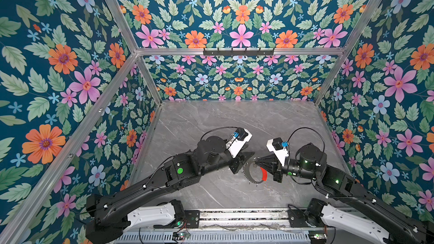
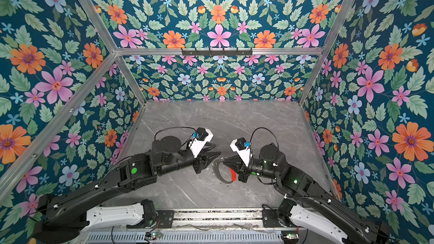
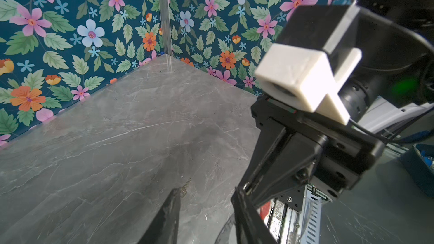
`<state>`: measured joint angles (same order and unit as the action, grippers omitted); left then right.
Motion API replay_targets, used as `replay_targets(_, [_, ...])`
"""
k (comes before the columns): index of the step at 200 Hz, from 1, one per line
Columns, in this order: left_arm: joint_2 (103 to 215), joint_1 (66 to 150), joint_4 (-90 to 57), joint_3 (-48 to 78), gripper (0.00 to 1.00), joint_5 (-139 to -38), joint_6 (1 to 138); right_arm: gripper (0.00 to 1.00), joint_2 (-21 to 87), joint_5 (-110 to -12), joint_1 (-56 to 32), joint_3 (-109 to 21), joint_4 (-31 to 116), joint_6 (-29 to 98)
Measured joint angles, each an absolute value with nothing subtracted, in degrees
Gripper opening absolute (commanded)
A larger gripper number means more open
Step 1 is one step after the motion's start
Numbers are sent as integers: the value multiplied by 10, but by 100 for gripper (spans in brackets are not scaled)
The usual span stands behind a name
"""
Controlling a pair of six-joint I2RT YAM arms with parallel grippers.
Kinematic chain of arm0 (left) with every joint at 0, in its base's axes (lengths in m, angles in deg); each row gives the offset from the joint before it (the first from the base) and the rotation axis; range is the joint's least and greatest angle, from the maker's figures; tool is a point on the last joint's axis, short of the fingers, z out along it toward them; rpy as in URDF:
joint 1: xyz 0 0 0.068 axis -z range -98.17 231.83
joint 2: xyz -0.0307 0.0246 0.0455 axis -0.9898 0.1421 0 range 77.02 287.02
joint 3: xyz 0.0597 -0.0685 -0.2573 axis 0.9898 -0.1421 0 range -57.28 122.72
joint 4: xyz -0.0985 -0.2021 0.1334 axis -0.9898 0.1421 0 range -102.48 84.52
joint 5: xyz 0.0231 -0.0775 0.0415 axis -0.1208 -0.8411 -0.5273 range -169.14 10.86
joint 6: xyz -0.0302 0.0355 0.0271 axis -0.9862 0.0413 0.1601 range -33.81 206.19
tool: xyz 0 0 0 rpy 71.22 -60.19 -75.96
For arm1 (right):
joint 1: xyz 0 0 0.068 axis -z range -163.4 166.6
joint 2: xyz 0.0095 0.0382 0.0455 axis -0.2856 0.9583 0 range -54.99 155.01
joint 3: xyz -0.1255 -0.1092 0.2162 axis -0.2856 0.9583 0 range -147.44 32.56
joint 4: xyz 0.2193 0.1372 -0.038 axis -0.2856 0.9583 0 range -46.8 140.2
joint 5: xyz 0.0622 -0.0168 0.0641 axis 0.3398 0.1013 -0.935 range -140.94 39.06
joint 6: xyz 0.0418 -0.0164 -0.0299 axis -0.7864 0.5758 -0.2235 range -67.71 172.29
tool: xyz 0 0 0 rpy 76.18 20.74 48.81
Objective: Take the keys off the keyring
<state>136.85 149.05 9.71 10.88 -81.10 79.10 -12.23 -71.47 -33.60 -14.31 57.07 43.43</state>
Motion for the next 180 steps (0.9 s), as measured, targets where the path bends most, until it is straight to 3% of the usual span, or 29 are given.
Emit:
replay_targets(39, [1378, 1490, 99, 108, 40, -866, 791, 0, -120, -702, -337, -148, 571, 435])
replay_targets(80, [1383, 1490, 106, 101, 22, -905, 791, 0, -116, -698, -337, -152, 571, 435])
replay_targets(123, [1386, 1490, 115, 100, 17, -911, 792, 0, -115, -692, -337, -153, 571, 435])
replay_targets(180, [1391, 1490, 120, 107, 26, -893, 794, 0, -114, -692, -337, -155, 571, 435])
